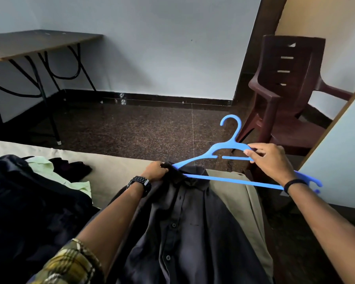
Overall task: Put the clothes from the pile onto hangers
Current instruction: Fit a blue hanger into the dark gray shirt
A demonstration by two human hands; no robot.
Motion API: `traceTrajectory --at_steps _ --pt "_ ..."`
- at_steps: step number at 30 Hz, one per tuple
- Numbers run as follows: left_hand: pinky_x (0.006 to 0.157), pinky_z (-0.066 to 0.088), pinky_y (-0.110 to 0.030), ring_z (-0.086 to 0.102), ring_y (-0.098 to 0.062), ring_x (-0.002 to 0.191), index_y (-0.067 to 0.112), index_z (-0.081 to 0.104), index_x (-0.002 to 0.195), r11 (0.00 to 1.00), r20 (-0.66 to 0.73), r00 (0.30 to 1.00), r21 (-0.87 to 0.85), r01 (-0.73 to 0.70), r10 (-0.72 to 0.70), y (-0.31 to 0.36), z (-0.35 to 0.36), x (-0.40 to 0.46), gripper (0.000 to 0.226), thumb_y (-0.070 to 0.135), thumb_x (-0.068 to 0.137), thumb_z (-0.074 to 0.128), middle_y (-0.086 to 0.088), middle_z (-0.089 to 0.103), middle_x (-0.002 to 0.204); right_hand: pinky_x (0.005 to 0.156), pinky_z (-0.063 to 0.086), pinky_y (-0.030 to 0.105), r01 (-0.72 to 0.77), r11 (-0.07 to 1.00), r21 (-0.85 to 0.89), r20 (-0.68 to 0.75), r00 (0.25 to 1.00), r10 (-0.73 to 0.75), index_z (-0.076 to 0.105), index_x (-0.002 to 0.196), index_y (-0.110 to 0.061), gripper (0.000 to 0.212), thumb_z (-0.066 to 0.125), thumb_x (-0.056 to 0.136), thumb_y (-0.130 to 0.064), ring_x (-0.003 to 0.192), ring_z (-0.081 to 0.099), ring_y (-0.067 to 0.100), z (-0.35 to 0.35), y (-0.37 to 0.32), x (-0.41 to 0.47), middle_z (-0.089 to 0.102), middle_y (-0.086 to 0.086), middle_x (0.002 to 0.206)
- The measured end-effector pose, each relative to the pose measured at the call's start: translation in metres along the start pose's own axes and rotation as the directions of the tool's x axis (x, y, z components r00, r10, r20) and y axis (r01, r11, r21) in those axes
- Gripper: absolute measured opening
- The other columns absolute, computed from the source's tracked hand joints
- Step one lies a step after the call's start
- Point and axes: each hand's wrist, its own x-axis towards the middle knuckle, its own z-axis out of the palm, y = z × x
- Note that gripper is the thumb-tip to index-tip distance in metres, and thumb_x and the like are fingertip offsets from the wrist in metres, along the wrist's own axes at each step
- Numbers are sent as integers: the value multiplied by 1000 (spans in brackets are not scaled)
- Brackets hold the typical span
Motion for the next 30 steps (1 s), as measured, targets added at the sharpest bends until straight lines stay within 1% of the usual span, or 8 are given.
traceTrajectory --at_steps 7,11,14,18,23,26,28,30 --pt "68 45 -18 55 -17 91 10 46 110 958 24 994 -269 -97 107 5 -14 -21 27 4 89 62 -11 57 104 76 59 35 10 990 142 68 997 -20 72 108 -13 25 72 85 -20 71 70 9 30 -17 -2 72 -2 94" --pt "84 49 -31 58 -19 96 13 47 102 949 35 979 -253 -187 202 7 -30 -32 29 0 84 66 -12 62 105 70 59 30 31 971 236 105 993 -57 73 103 -10 20 71 84 -15 70 71 10 53 -31 -3 72 -5 86" --pt "88 46 -26 58 -12 98 13 49 109 930 21 957 -246 -275 289 17 -43 -41 34 -2 84 67 -6 61 107 57 50 9 13 960 280 145 988 -56 72 102 -8 17 69 86 -14 61 67 1 68 -46 -4 73 4 89" --pt "96 43 -25 58 -10 104 11 53 121 893 2 917 -229 -387 398 35 -61 -51 36 6 87 66 -4 62 115 54 42 5 64 959 278 155 982 -111 69 96 -7 12 67 88 -16 60 64 -4 91 -72 -5 72 2 79" --pt "90 42 -24 57 -8 95 27 59 108 905 -79 904 -36 -424 421 38 -72 -55 23 15 89 64 10 62 101 71 46 26 178 976 122 141 971 -195 67 97 -16 14 67 87 -25 81 65 15 109 -86 -5 70 -3 84" --pt "89 35 -18 53 -8 101 19 59 118 928 -184 913 -14 -372 364 37 -65 -55 30 14 89 63 9 59 107 77 44 31 354 933 -62 -127 924 -360 65 97 -11 13 64 85 -15 84 56 22 112 -79 -10 61 3 89" --pt "83 32 -16 50 -11 100 14 57 120 940 -234 917 -30 -340 324 37 -62 -55 31 13 90 62 6 56 106 70 42 33 411 907 -92 -221 880 -421 61 86 -12 7 54 86 -14 75 53 23 108 -74 -23 58 5 79" --pt "79 32 -20 52 -15 96 13 57 114 955 -230 936 -69 -289 267 36 -62 -54 24 14 90 61 1 58 102 56 45 35 503 860 -89 -89 855 -510 58 82 -18 6 53 84 -16 62 58 25 109 -64 -42 59 4 67"
